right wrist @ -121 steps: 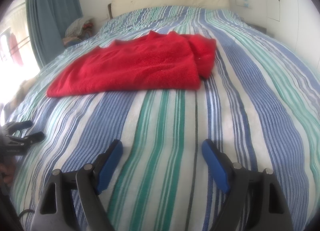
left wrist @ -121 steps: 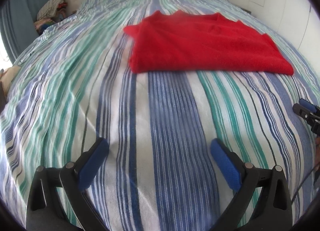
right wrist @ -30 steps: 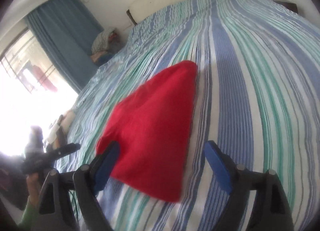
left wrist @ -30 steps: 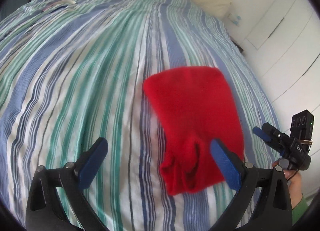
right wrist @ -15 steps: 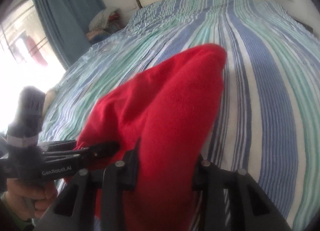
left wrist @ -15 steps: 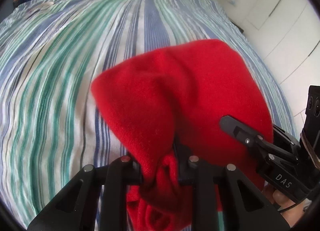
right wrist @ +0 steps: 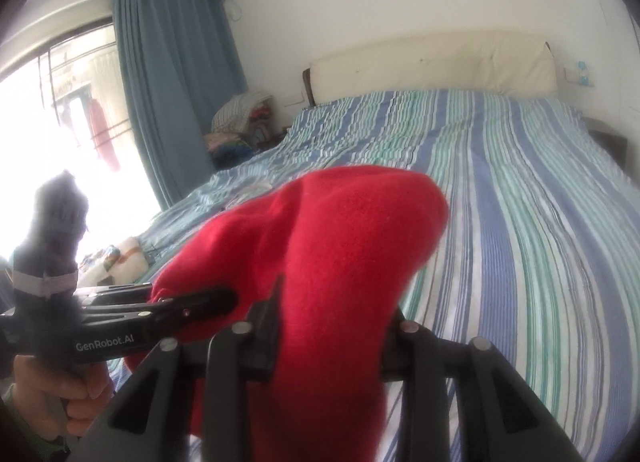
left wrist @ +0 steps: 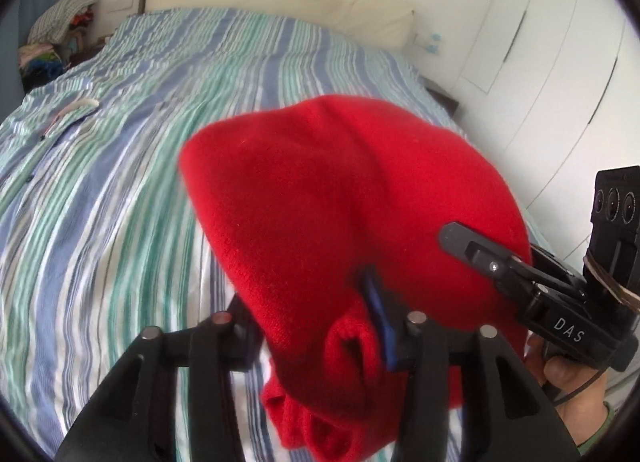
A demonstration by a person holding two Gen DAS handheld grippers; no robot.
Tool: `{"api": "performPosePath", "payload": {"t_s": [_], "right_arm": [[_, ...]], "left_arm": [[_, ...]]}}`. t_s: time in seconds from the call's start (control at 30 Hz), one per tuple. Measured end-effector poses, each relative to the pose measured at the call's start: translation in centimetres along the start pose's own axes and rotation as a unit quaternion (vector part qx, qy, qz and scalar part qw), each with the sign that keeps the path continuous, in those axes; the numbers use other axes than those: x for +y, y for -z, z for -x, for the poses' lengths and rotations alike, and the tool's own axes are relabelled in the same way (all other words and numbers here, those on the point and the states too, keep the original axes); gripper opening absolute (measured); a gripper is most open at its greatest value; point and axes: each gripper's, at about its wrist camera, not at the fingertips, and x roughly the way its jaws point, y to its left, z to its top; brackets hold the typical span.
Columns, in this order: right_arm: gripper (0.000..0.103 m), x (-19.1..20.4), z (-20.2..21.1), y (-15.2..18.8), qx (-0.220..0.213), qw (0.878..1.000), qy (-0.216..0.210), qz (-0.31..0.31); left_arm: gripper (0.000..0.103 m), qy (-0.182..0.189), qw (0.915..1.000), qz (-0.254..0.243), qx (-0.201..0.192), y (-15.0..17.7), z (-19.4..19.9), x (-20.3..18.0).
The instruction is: Fold small clothes
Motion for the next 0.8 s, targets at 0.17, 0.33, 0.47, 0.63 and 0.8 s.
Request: {"api": "performPosePath", "payload": {"t_s": [0.17, 0.33, 0.47, 0.63, 0.8], "right_arm": [[0.069, -4.3, -2.5, 5.1, 0.096, 0.986, 0.130, 0.034], [0.086, -6.2, 1.4, 12.7, 0.143, 0.974, 0.167, 0.061], [0.097, -5.3, 5.8, 16.0, 0.150, 0.972, 0.173, 0.051], [0.099, -2.3, 9.0, 18.8, 0.166, 0.970, 0.171, 0.051], [0.099, 1.3, 12.0, 19.3, 0.138, 0.974, 0.173, 0.052]], "left_arm": [[0.077, -0.094, 0.9952, -0.016, 0.024, 8.1, -2.0, 2.1], [0.098, -0.141, 0.9880, -0.060, -0.017, 14.7, 2.3, 0.5], [0.102, -0.158, 0.9808, -0.090, -0.070, 17.0, 6.2, -2.0], [0.102, -0.185, 0.9771, -0.083, -0.065, 18.5, 7.9, -3.5], [0.102, -0.229, 0.9641, -0.103, -0.087, 20.5, 10.4, -4.4]]}}
